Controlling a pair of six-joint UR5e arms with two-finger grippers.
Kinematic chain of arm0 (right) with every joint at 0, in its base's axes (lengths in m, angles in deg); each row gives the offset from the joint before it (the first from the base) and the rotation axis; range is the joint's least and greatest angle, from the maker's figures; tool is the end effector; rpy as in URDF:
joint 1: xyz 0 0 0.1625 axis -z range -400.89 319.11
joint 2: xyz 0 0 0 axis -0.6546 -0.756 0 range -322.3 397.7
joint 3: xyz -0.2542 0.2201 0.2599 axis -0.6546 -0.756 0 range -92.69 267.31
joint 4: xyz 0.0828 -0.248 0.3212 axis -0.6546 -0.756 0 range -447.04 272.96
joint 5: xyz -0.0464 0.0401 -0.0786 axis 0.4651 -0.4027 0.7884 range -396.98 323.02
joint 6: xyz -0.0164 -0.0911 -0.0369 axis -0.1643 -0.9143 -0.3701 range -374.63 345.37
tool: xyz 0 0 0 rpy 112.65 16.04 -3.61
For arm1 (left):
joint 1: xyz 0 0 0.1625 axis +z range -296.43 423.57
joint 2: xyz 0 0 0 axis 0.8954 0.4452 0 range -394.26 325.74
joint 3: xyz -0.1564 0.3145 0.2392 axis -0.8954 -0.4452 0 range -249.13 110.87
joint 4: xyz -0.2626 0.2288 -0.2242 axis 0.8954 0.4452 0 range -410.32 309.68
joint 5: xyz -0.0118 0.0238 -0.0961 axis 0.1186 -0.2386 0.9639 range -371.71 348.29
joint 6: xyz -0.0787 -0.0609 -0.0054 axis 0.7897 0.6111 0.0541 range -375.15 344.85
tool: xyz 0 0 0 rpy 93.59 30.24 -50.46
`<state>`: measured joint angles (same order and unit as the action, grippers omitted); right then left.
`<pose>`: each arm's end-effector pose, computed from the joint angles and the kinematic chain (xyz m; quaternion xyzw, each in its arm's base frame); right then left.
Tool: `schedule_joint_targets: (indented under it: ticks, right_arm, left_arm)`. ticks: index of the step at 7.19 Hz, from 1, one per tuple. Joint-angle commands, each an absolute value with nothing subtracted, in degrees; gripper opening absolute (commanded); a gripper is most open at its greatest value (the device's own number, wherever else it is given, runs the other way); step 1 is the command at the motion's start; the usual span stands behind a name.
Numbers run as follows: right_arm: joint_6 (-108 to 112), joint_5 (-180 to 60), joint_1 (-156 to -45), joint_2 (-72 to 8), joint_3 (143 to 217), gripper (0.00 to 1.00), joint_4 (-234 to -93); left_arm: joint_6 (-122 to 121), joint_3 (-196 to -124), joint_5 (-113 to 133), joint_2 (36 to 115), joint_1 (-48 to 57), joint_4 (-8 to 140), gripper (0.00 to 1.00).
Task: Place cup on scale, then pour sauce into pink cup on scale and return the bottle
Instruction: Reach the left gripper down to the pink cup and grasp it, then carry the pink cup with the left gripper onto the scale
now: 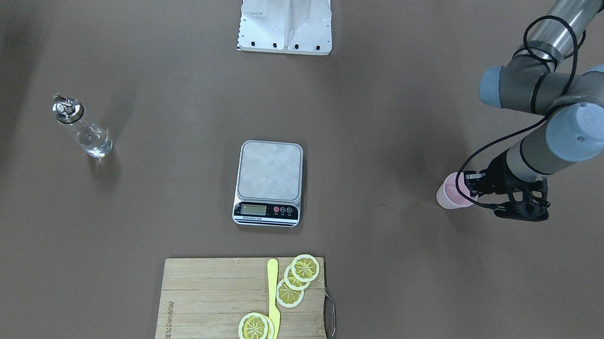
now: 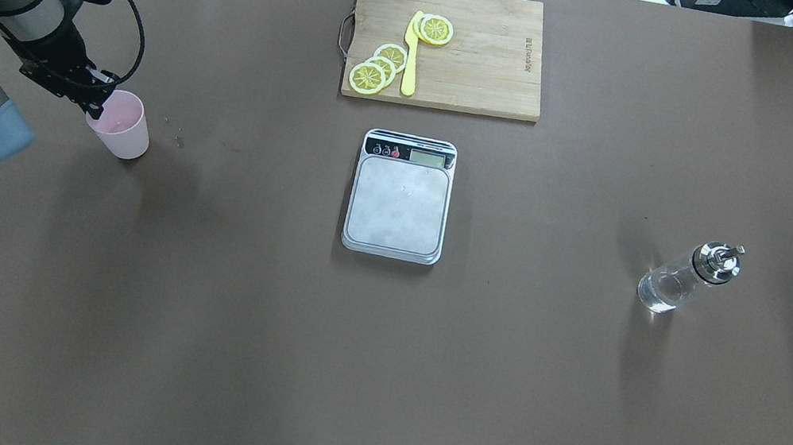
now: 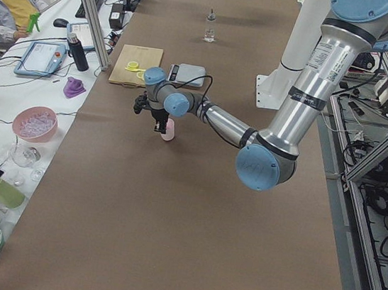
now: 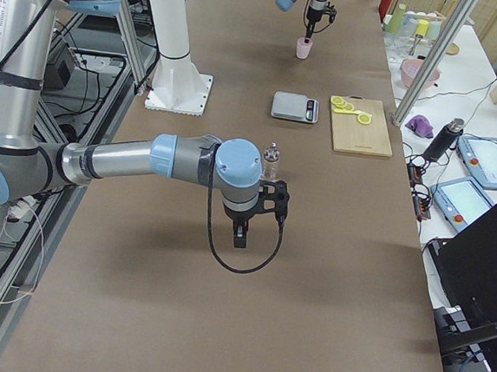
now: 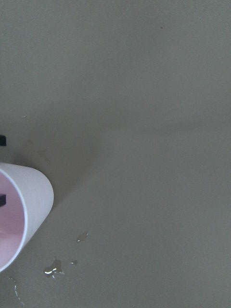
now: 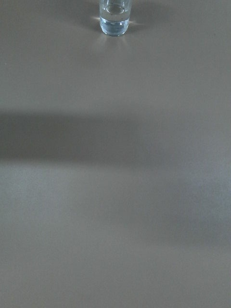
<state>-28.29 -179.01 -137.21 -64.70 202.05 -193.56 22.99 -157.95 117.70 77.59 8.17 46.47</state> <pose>0.0970 -0.3784 0.5621 0.0438 -0.4373 -0.0415 0.8973 0.3110 -0.5740 0.4408 -0.0143 0.3962 0.0519 0.9166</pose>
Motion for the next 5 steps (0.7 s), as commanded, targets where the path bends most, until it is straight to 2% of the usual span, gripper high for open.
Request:
schedule_joint_targets:
  ticks: [1,3,5]
  right_arm:
    - [-28.25,-179.01,-137.21,-64.7,202.18,1.0,-193.56]
    - [-28.25,-179.01,-137.21,-64.7,202.18,1.0,-193.56]
    - [-28.34,-179.8,-137.21,-64.69,202.53,1.0,-193.56]
  left_arm:
    - [23.17,-160.08,122.39,82.69,8.02,40.43,0.0]
    - [29.54,-163.68,119.27,93.66,9.24,28.81,0.0]
    - [38.61,-164.5,110.7,101.75,19.65,29.13,0.0]
